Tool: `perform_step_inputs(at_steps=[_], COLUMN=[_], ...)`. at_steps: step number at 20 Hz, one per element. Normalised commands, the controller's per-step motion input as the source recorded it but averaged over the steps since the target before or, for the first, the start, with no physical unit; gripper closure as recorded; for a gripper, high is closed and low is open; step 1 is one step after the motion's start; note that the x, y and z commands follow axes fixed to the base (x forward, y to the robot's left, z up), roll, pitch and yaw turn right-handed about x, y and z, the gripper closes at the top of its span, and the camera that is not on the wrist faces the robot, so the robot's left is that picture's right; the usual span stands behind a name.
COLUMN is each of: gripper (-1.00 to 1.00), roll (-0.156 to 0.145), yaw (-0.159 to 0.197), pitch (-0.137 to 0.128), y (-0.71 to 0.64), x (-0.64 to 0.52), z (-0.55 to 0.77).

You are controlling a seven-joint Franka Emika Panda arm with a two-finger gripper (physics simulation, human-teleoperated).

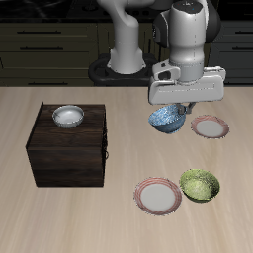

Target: Stack the blue bowl on the green bowl

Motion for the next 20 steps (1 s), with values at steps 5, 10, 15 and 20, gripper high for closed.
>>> perform_step_inputs(at_steps=[5, 10, 15, 20], gripper=[1.00, 1.00, 1.00, 1.00], roll=[-0.035, -0.012, -0.023, 0.008], yaw=[-0.006, 0.003, 0.005, 0.004], pitch=[-0.007, 0.003, 0.002, -0.003], y=[0.19, 0.12, 0.13, 0.15], x=[0.31, 0.24, 0.26, 0.14], z=[0.09, 0.04, 0.05, 0.00])
